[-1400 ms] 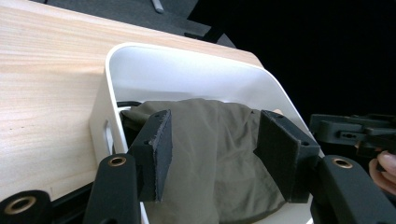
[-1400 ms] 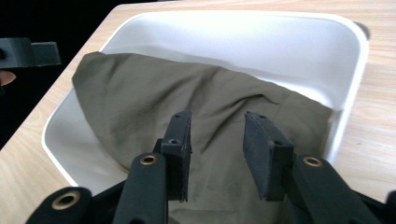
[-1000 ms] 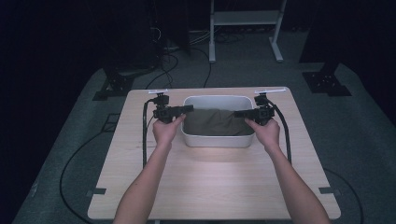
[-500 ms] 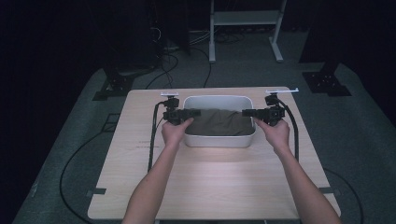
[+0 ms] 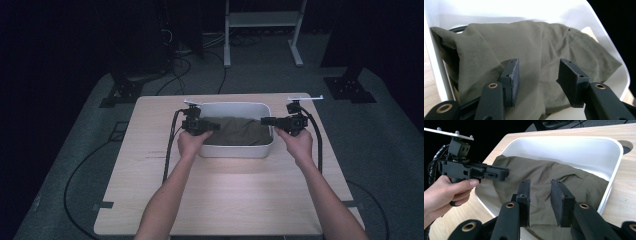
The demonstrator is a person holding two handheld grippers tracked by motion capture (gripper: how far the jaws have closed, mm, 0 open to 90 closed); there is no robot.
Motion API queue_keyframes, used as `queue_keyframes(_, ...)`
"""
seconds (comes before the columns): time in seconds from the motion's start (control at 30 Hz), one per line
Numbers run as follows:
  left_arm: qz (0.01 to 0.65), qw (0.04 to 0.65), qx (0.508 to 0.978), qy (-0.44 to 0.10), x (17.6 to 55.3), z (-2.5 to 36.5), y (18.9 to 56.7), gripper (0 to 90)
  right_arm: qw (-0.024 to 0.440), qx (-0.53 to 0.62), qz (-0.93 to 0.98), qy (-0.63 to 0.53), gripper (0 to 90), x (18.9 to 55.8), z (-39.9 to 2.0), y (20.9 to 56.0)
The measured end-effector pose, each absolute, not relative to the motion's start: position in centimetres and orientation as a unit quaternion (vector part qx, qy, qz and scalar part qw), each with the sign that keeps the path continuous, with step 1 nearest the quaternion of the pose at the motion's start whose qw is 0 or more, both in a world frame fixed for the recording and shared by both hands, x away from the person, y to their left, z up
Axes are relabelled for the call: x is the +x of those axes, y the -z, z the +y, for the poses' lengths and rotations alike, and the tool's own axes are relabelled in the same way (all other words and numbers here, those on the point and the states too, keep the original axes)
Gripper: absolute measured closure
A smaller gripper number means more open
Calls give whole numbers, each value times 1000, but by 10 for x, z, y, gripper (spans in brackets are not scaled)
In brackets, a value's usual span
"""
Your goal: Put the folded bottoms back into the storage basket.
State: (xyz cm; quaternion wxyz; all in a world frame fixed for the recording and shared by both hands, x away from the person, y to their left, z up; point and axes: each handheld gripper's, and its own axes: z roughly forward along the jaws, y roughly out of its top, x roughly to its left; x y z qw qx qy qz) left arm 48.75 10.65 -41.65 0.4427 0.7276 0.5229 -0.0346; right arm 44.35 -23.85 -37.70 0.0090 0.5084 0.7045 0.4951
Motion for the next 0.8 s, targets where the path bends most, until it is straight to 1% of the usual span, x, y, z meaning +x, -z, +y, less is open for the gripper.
queue_keyframes(0.13, 517, 471, 714, 29, 483, 111, 406, 493, 3, 510, 703, -496, 668, 441, -242, 380)
queue_keyframes(0.27, 515, 486, 706, 26, 479, 117, 398, 486, -7, 513, 696, -502, 646, 439, -248, 385)
queue_keyframes(0.4, 513, 504, 694, 35, 475, 124, 393, 480, -11, 514, 689, -511, 645, 436, -254, 389)
queue_keyframes(0.63, 507, 517, 690, 31, 465, 135, 385, 480, -21, 512, 685, -517, 645, 430, -264, 394)
queue_keyframes(0.8, 498, 518, 695, 26, 459, 139, 380, 480, -26, 510, 684, -521, 645, 424, -271, 397)
